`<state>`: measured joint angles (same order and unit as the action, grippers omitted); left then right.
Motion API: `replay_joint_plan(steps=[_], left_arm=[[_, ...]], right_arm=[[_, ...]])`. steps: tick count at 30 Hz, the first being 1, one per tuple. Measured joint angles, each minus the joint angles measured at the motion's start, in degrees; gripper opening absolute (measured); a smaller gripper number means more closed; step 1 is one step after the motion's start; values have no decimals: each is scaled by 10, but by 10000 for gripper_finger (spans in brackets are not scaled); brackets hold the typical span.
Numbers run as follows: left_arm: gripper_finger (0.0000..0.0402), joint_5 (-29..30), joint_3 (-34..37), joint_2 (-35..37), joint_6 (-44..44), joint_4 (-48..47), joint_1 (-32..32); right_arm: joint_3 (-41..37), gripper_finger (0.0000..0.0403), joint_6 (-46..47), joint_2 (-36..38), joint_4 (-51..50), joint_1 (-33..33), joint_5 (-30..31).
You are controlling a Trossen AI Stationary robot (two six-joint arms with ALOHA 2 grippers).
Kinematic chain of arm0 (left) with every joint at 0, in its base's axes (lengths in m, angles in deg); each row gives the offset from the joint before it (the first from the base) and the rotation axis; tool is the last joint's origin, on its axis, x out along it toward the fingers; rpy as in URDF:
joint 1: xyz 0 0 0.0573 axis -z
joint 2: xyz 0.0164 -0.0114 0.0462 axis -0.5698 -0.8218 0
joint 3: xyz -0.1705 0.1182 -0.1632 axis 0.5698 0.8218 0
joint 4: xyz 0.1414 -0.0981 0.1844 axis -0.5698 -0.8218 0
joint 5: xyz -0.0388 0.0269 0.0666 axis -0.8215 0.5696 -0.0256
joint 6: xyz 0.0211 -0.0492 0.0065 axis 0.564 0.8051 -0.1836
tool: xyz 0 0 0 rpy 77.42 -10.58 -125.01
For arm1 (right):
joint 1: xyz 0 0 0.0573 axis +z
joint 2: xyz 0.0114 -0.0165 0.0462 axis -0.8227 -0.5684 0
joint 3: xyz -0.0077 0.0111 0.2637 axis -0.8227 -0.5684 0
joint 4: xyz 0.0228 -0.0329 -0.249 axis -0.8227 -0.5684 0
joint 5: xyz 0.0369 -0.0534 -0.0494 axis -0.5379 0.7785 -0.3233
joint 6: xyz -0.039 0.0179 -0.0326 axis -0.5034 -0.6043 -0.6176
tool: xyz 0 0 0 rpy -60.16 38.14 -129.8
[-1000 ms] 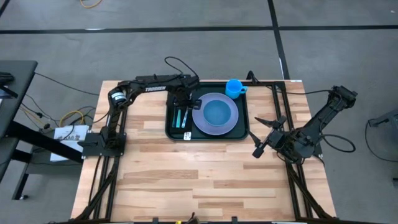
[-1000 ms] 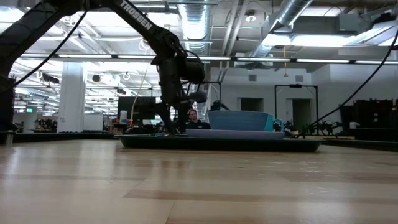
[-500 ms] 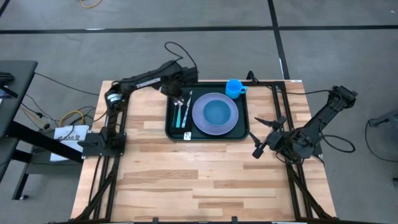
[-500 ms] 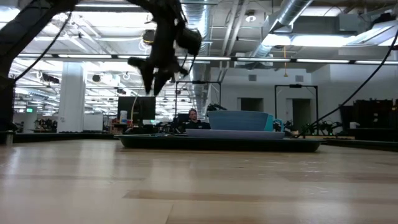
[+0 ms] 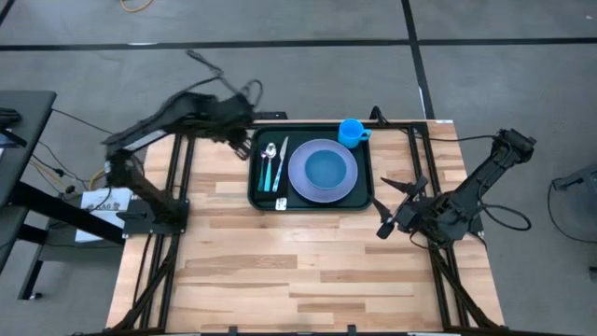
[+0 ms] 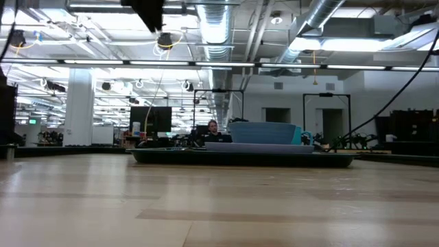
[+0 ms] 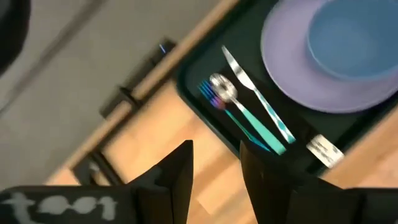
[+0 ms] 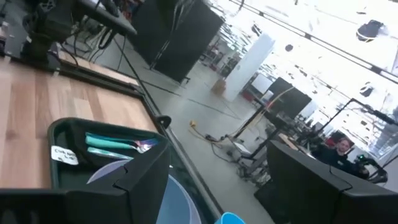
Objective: Set up tray
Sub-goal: Return to Home Position
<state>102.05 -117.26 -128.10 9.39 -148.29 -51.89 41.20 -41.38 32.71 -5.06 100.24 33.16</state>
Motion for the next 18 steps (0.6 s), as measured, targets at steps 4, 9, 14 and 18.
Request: replay_joint_plan(steps=[4, 9, 14, 18], left_arm=[[121, 3, 0, 60, 5, 0, 23], [121, 63, 12, 112, 11, 30, 93], [121, 93, 131, 171, -25, 245, 162], [121, -82, 282, 205, -75, 463, 165]], right_arm=[[0, 260, 22, 0, -12, 0, 0], [0, 260, 122, 1, -56, -5, -13], [-1, 260, 210, 53, -23, -30, -115], [0, 260, 279, 123, -98, -60, -329]])
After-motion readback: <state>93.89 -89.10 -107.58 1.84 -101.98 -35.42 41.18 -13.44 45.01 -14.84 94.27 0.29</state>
